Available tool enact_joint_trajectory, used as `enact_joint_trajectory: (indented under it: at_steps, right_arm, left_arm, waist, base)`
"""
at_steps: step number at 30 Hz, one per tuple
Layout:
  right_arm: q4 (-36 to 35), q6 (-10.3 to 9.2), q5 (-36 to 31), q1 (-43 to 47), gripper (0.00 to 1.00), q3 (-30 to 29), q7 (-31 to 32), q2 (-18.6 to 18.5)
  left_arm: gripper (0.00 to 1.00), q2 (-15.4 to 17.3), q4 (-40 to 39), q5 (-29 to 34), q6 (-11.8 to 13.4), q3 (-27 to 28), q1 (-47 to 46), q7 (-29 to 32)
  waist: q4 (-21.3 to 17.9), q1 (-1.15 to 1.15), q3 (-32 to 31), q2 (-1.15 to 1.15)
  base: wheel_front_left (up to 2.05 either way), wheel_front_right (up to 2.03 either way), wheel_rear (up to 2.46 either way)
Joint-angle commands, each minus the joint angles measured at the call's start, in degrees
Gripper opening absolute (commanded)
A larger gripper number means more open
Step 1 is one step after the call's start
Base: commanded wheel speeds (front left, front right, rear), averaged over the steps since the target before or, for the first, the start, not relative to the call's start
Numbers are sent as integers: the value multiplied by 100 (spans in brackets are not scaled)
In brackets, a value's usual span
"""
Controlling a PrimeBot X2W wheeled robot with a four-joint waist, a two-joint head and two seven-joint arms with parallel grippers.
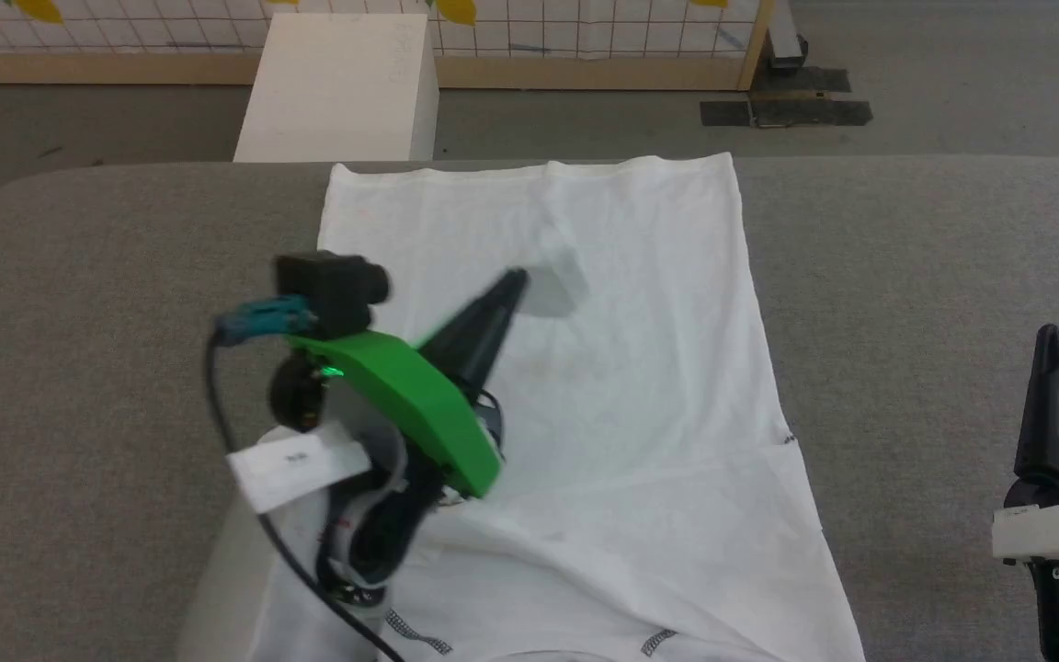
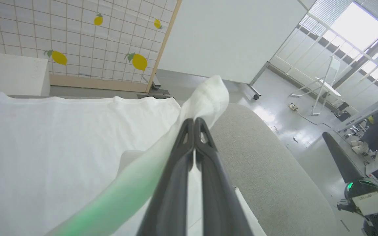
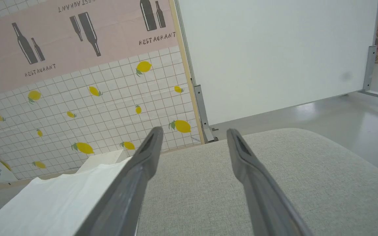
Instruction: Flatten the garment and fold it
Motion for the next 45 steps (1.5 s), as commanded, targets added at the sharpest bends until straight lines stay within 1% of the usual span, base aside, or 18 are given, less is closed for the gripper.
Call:
enact_joint_trajectory:
  at_steps: [1, 2, 6, 12, 13, 14, 17, 19, 22, 24, 27, 29, 30, 33, 37, 39, 42, 45]
  right_arm:
    - [24, -9, 40, 64, 100, 24, -57, 3]
    - [38, -9, 31, 65, 100, 54, -67, 3]
    - [71, -9, 10, 70, 100, 52, -86, 3]
    - [114, -9, 17, 75, 100, 33, -117, 3]
    - [121, -9, 21, 75, 100, 30, -120, 3]
    - [132, -9, 27, 73, 100, 29, -124, 3]
    - [148, -9, 41, 65, 100, 19, -132, 3]
    - [144, -9, 31, 53, 100, 30, -129, 3]
    - [121, -9, -7, 49, 100, 76, -73, 3]
    - [122, -9, -18, 41, 100, 169, 28, 3]
    - [160, -9, 12, 19, 100, 308, 255, 3]
    - [202, -9, 31, -34, 100, 429, 418, 3]
    - [220, -9, 40, -64, 100, 476, 495, 3]
    - [308, -9, 17, -196, 100, 651, 859, 3]
    - [477, -9, -71, -627, 100, 811, 1489, 3]
    - [603, -9, -159, -1011, 100, 838, 1923, 3]
    - [873, -9, -232, -1747, 100, 821, 2538, 3]
    - [1317, -9, -555, -2581, 100, 731, 3228, 2]
  left_arm:
    - [0, -36, 154, 32, -50, -232, 57, 30]
    - [0, -45, 426, 122, -115, -679, 21, 152]
    - [0, 111, 915, 243, -215, -1558, 28, 513]
    - [0, 511, 1458, 139, -247, -2437, 222, 1074]
    - [53, 534, 1457, 103, -248, -2474, 226, 1072]
    - [100, 559, 1420, 101, -249, -2496, 208, 977]
    - [100, 531, 1274, -72, -250, -2363, 180, 702]
    - [100, 489, 1114, -248, -203, -2053, 144, 429]
    - [100, 480, 814, -439, -27, -1369, 33, -160]
    - [100, 508, 678, -426, 147, -827, -10, -765]
    - [100, 690, 699, -69, 391, -126, 17, -1863]
    - [100, 1054, 868, 481, 474, 55, 117, -2441]
    - [100, 1152, 945, 670, 560, 138, 180, -2688]
    - [100, 1258, 1144, 984, 795, 414, 417, -3450]
    - [100, 1249, 1240, 1186, 1014, 659, 658, -3775]
    - [100, 1224, 1191, 1249, 1050, 740, 706, -3825]
    - [100, 1140, 1071, 1253, 1029, 819, 698, -3854]
    - [100, 1072, 944, 1279, 973, 842, 565, -3864]
  waist:
    - [-91, 1, 55, 0]
    - [-149, 1, 100, 0]
    - [-255, 1, 163, 0]
    - [-327, 1, 174, 0]
    - [-326, 1, 172, 0]
    - [-321, 1, 163, 0]
    - [-261, 1, 120, 0]
    - [-220, 1, 68, 0]
    - [-138, 1, -10, 0]
    - [-105, 1, -55, 0]
    - [-58, 1, -97, 0]
    - [-57, 1, -112, 0]
    - [-58, 1, -110, 0]
    - [-29, 1, -73, 0]
    - [-48, 1, 71, 0]
    - [-48, 1, 206, 0]
    - [-5, 1, 469, 0]
    - [118, 1, 774, 0]
  base:
    - [0, 0, 0]
    - [0, 0, 0]
    - [0, 0, 0]
    - [0, 0, 0]
    - [0, 0, 0]
    - [0, 0, 0]
    - [0, 0, 0]
    - [0, 0, 0]
    - [0, 0, 0]
    - [0, 0, 0]
    - [0, 0, 0]
    - [0, 0, 0]
    - [0, 0, 0]
    - [0, 0, 0]
    - [0, 0, 0]
    - [0, 0, 0]
    - [0, 0, 0]
    - [0, 0, 0]
